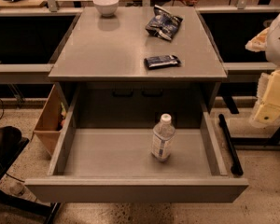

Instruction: Pick blue plastic bottle from top drawer and place on counter

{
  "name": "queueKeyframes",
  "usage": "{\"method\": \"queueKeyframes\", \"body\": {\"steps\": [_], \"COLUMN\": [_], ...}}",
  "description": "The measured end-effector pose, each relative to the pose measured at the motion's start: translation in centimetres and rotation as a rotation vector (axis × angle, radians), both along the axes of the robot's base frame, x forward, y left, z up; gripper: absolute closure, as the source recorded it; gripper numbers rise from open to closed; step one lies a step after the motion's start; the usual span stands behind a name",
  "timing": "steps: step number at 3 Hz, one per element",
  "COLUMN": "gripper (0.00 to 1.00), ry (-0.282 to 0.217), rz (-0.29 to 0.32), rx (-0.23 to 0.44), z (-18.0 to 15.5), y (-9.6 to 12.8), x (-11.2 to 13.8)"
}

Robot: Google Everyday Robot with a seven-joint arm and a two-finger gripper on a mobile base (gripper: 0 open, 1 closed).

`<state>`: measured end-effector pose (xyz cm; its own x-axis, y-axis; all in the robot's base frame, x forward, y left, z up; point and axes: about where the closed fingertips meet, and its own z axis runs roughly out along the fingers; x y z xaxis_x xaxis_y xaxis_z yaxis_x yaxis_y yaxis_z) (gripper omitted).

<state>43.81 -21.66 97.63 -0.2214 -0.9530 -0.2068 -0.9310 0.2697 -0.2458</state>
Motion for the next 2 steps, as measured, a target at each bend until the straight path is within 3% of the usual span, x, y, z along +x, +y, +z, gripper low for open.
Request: {"method": "queueKeyframes", "body": {"steps": [1,2], "gripper": [0.0,0.0], "ry": [0.0,-0.019], "rz": [0.0,0.017], "rx": [0.0,0.127], "z": [0.0,-0.9], "y": [0.0,1.3], "x": [0.0,0.4]}}
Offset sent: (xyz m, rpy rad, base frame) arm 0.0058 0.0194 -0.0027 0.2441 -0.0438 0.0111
